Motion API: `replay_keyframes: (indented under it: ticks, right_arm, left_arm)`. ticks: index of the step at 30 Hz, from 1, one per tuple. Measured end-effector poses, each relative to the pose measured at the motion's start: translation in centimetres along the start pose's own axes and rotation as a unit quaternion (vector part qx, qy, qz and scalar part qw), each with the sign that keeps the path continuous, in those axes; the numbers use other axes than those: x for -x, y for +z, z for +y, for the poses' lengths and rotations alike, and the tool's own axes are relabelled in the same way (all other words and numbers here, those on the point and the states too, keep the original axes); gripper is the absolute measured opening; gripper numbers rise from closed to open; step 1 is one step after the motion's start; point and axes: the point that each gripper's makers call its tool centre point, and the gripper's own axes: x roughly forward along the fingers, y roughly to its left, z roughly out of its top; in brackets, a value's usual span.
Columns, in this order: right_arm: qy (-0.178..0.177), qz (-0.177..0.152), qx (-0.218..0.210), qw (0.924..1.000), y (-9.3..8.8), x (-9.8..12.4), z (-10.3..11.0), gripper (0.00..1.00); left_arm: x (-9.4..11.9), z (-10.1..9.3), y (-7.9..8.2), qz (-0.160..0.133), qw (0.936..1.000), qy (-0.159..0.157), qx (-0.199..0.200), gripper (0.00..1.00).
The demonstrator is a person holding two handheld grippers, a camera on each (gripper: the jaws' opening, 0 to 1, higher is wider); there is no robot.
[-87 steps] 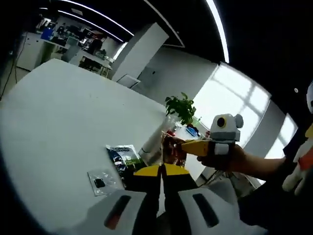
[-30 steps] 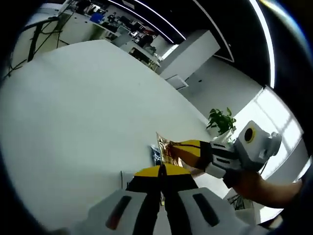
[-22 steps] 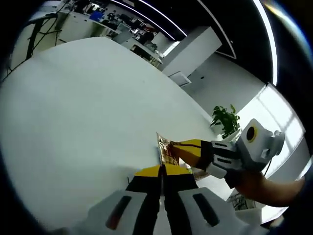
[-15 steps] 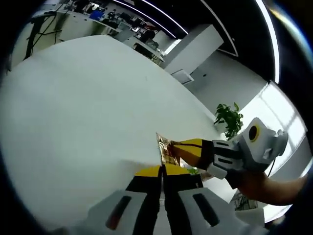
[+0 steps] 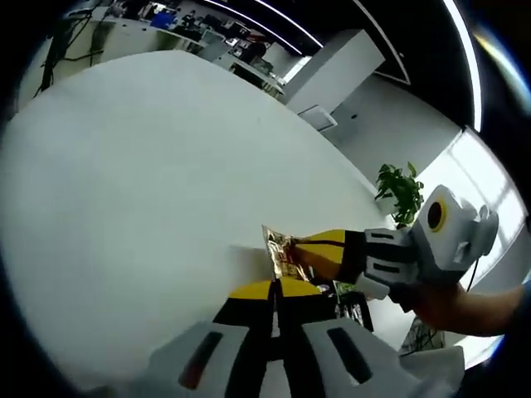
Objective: Arrange the skincare products in the storage area until every visible bottle or jar stands upright without overlapping.
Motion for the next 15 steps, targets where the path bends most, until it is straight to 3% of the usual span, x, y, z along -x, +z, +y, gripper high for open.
replay_keyframes:
  ticks: [15]
  right_arm:
    - [-0.005,0.023,0.032,0.9992,-0.90,-0.92,-0.09,0.02]
  left_arm:
    - [-1.08,0.72,-0.42,0.016,0.9990,0.015,-0.040,0.01]
